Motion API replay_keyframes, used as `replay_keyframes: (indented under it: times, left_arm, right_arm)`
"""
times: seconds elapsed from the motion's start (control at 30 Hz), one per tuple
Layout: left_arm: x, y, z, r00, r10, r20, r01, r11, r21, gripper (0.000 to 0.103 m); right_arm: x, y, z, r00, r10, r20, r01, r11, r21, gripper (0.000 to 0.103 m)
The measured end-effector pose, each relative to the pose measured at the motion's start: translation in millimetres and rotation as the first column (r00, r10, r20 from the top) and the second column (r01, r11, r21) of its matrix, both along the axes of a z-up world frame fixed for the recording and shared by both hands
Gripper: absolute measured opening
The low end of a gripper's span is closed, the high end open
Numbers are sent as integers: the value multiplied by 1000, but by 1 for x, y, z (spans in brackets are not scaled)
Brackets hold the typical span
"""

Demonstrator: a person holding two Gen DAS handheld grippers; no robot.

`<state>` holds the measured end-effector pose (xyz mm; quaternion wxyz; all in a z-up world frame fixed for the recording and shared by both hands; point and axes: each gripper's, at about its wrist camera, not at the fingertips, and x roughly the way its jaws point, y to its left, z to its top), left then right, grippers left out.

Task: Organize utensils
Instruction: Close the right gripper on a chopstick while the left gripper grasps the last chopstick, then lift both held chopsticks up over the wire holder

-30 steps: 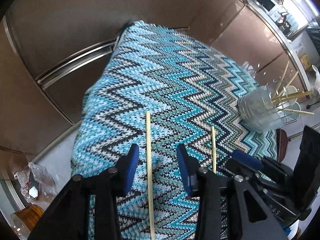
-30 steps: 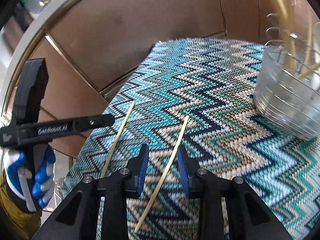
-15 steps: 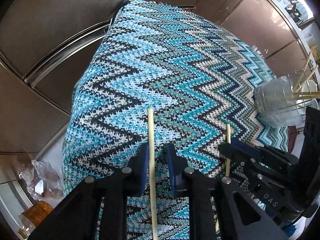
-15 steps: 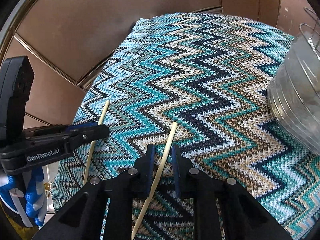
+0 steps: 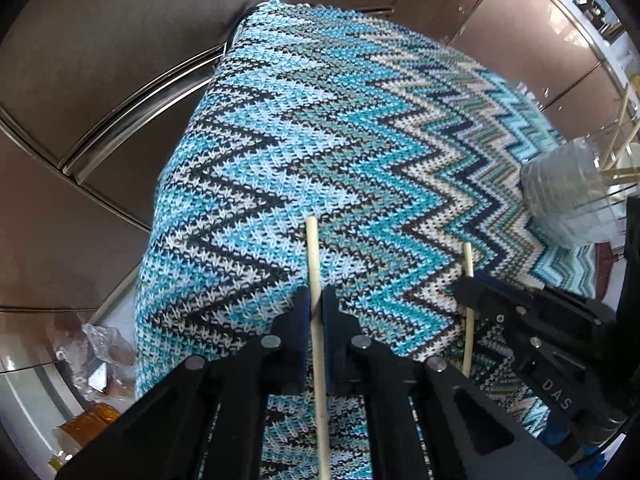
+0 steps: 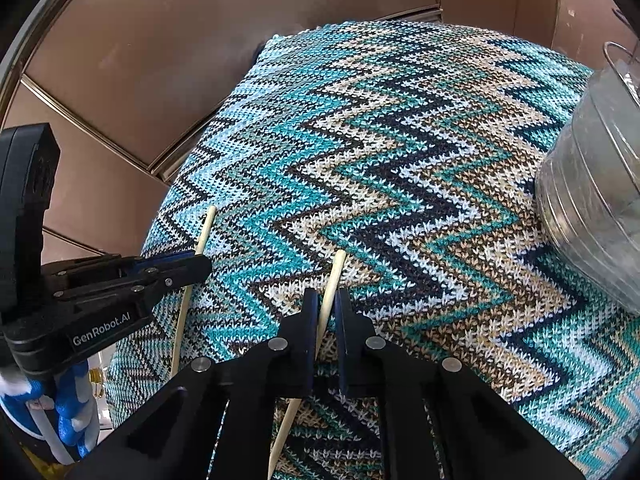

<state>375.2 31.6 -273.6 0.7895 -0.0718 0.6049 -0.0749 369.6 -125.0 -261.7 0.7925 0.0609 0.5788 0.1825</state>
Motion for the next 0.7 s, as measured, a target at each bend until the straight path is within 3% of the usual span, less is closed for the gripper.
replay_keyframes:
  times: [0.33, 0.7]
  left_arm:
    - [-34, 10, 38, 990, 30, 141, -22, 998, -58, 5]
    - [-92, 17, 84, 955, 61, 290, -24, 991, -129, 5]
  right_arm:
    - [-49, -20, 35, 992, -23, 122, 13, 997, 82, 6]
    - [-127, -32, 87, 945, -37, 325, -4, 992, 124, 5]
